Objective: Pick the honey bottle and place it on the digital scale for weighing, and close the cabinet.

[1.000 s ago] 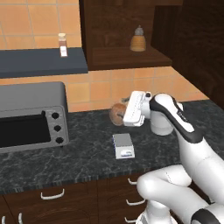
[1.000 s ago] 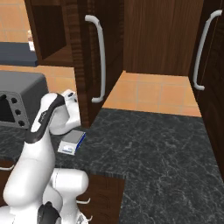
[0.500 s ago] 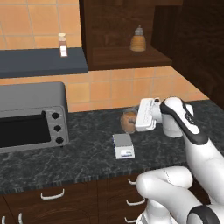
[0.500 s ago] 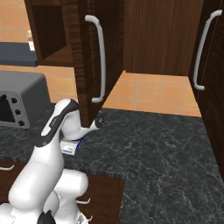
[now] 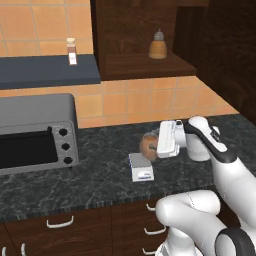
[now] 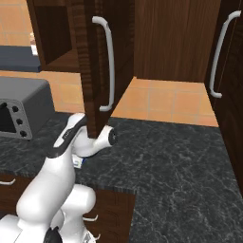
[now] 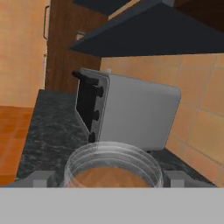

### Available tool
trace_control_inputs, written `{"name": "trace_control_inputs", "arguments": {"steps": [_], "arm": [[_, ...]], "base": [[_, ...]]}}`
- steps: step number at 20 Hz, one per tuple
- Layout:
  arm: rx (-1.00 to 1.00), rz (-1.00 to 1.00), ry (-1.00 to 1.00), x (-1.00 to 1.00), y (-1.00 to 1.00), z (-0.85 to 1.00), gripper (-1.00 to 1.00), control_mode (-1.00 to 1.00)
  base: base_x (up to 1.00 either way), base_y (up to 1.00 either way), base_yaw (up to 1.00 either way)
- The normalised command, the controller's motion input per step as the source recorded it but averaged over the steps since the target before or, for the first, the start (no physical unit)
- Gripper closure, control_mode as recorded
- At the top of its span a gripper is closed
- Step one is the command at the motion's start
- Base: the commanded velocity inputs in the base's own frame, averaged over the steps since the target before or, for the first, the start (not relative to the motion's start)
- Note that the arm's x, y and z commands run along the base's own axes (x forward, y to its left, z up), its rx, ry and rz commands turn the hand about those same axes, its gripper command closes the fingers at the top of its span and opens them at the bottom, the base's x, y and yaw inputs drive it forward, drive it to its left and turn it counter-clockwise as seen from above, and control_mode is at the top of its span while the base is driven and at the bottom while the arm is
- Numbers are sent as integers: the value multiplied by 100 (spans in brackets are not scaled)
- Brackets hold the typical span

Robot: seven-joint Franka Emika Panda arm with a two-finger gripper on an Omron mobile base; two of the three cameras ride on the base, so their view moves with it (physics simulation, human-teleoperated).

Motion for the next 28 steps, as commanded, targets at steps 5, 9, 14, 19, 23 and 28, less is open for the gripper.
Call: {"name": "trace_control_inputs", "arguments": {"steps": [5, 9, 14, 19, 23, 28], "arm": [[0, 1, 0, 13, 0, -42, 100, -100], [0, 1, 0, 13, 0, -36, 100, -100], [0, 1, 0, 18, 6, -36, 100, -100], [0, 0, 0, 35, 0, -7, 100, -100], [0, 0, 0, 33, 0, 0, 100, -100], [0, 0, 0, 12, 11, -2, 100, -100]], "base": [[0, 0, 0], [0, 0, 0], [0, 0, 0], [0, 0, 0], [0, 0, 0], [0, 0, 0]]}}
